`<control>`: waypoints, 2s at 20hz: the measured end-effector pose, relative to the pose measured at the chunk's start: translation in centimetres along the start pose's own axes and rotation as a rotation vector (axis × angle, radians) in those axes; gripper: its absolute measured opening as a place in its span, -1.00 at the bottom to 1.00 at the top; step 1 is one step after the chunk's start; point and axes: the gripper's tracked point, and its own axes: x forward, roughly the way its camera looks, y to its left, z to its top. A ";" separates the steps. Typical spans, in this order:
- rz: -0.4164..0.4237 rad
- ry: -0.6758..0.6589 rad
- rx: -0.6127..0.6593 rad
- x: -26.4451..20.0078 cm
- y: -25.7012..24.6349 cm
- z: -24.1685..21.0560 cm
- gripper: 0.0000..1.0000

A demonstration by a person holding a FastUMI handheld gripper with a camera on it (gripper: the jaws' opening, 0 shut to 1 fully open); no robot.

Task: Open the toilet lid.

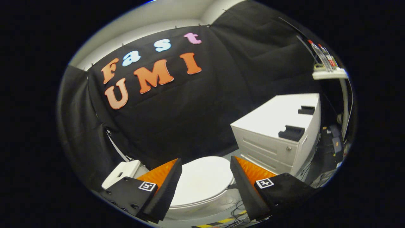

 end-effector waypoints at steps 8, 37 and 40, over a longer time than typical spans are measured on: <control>-0.150 0.165 0.315 4.1 -7.1 -10.4 0.97; -0.310 0.230 1.007 14.0 -15.5 -21.4 -0.35; -0.336 0.231 0.976 13.3 -15.5 -20.7 -0.61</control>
